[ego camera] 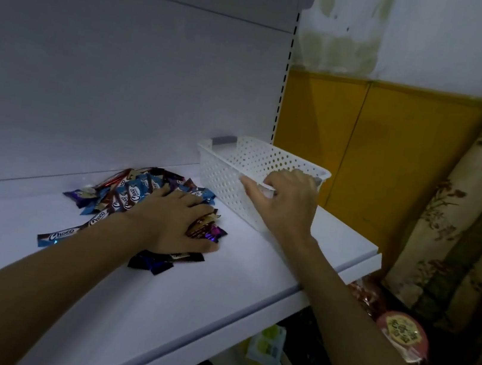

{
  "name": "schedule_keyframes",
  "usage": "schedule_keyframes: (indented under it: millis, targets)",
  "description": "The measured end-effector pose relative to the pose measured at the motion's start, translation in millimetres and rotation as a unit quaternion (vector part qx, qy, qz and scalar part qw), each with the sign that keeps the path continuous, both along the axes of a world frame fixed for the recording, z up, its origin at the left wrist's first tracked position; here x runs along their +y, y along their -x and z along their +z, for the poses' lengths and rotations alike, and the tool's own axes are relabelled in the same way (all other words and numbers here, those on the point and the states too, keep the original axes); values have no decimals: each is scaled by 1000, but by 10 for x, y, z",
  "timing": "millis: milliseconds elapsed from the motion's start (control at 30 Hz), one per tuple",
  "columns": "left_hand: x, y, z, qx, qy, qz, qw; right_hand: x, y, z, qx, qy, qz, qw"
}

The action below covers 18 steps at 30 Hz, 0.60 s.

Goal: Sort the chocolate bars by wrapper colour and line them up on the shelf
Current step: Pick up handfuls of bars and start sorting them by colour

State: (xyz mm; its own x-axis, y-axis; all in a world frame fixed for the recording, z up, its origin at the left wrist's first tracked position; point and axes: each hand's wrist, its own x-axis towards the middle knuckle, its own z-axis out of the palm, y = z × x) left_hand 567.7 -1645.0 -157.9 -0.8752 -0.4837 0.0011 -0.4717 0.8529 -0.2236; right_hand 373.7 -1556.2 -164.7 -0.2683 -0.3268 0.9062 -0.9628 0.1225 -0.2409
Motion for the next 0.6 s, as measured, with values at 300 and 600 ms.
schedule_keyframes:
  millis: [300, 600]
  targets:
    - [-3, 12, -23, 4, -9, -4, 1000, -166, 209, -44, 64, -25, -51, 996]
    - [58, -179, -49, 220, 9, 3, 975, -117, -420, 34, 98, 16, 137, 986]
